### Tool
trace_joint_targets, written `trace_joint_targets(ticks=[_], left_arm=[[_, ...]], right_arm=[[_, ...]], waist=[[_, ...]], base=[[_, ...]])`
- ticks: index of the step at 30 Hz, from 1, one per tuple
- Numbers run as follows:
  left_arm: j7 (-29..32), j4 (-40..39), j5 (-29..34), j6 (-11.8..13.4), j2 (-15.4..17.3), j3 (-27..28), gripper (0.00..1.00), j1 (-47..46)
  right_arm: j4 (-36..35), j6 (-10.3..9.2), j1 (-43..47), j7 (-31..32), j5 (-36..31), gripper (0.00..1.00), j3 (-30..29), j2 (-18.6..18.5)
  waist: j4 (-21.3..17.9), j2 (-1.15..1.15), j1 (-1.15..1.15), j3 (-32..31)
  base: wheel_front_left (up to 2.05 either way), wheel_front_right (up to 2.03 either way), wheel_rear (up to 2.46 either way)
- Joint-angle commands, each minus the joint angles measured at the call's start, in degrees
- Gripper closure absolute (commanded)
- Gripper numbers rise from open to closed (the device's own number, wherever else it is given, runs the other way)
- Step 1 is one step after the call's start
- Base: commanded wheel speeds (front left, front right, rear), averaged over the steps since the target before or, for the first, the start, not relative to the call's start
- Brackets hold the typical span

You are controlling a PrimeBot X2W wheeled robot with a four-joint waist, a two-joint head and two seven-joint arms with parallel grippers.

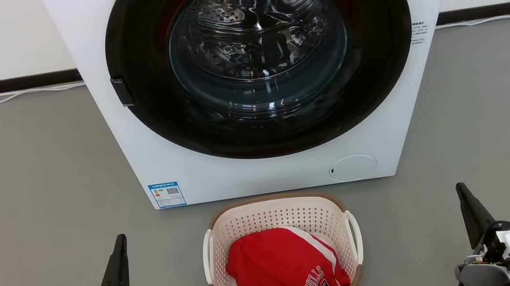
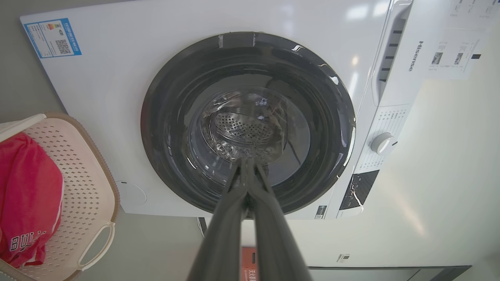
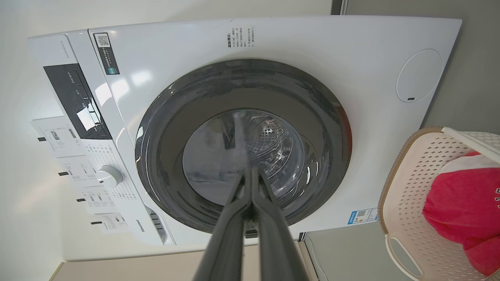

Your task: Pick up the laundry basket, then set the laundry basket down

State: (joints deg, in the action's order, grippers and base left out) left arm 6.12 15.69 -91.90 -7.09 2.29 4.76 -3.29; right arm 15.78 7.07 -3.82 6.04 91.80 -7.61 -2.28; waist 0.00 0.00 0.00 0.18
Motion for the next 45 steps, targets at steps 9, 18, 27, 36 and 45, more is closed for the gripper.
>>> trace_joint_targets(ticks=[9, 18, 27, 36, 45], left_arm=[[0.3, -1.7, -0.3, -0.4, 0.6, 1.7, 1.00, -2.9], [0.3, -1.7, -0.3, -0.4, 0.6, 1.7, 1.00, -2.9], [0.3, -1.7, -0.3, -0.4, 0.6, 1.7, 1.00, -2.9], [0.3, -1.7, -0.3, -0.4, 0.6, 1.7, 1.00, -2.9], [0.3, -1.7, -0.3, -0.4, 0.6, 1.7, 1.00, -2.9]], right_arm=[[-1.8, 0.42, -2.4, 0.4, 0.4, 1.00, 1.1, -0.6], [-1.8, 0.42, -2.4, 0.4, 0.4, 1.00, 1.1, -0.6], [-1.8, 0.42, -2.4, 0.4, 0.4, 1.00, 1.1, -0.6], [-1.8, 0.42, -2.4, 0.4, 0.4, 1.00, 1.1, -0.6], [-1.8, 0.42, -2.4, 0.4, 0.4, 1.00, 1.1, -0.6]], waist=[[0.0, 0.00, 0.00, 0.0], [0.0, 0.00, 0.00, 0.0], [0.0, 0.00, 0.00, 0.0], [0.0, 0.00, 0.00, 0.0], [0.0, 0.00, 0.00, 0.0]], base=[[0.00, 0.00, 0.00], [0.00, 0.00, 0.00], [0.00, 0.00, 0.00], [0.00, 0.00, 0.00], [0.00, 0.00, 0.00]])
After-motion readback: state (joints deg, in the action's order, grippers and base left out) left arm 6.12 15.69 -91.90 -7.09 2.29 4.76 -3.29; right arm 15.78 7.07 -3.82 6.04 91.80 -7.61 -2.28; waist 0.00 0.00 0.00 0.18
